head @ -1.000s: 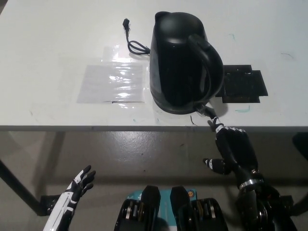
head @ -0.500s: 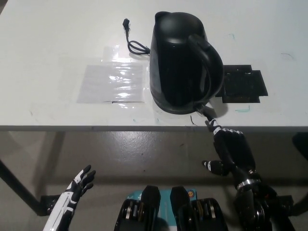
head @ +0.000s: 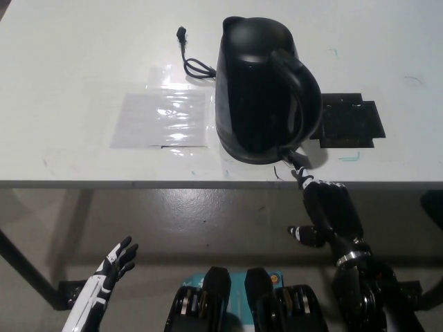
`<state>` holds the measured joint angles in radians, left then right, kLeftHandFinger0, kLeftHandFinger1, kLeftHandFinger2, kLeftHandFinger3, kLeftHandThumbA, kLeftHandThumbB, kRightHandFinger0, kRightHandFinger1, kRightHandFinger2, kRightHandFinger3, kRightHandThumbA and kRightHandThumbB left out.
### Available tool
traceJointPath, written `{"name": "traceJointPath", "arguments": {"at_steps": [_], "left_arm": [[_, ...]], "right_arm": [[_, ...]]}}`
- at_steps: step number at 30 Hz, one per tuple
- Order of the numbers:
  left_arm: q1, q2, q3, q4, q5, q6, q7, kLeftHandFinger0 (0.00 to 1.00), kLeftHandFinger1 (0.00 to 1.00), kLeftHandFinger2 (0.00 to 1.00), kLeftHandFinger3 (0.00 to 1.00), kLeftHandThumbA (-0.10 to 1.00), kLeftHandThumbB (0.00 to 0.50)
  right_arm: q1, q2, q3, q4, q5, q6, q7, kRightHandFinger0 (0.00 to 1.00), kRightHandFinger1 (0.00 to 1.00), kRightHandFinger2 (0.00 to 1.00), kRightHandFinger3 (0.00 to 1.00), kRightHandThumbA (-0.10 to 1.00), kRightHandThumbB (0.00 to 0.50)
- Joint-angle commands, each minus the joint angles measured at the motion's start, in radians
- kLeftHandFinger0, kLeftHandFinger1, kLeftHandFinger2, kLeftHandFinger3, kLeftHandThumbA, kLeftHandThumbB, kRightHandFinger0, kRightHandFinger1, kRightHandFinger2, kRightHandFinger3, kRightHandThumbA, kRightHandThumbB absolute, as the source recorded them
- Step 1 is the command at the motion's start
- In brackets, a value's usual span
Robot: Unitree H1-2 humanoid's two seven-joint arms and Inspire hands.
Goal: A kettle is kept at the center of the table close to the robot and the robot uses its right index finger to press downwards on the transparent start boiling button
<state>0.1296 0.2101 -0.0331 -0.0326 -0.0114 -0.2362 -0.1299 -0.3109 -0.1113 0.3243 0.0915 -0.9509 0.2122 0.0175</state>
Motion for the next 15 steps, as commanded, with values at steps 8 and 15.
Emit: {"name": "traceJointPath", "arguments": {"at_steps": [8, 15], "left_arm": [[-0.009, 0.016, 0.001, -0.019, 0.001, -0.042, -0.017, 1.0, 1.0, 1.0, 1.0, 1.0, 0.372], [-0.009, 0.016, 0.003, -0.018, 0.006, -0.038, -0.013, 1.0, 1.0, 1.0, 1.0, 1.0, 0.369]], "right_arm": [[-0.056, -0.008, 0.008, 0.01, -0.007, 0.016, -0.014, 0.0, 0.0, 0.0, 1.0, 1.0, 0.199], [-0.076, -0.006, 0.002, 0.064, 0.002, 0.019, -0.036, 0.0, 0.0, 0.0, 1.0, 1.0, 0.202]]}}
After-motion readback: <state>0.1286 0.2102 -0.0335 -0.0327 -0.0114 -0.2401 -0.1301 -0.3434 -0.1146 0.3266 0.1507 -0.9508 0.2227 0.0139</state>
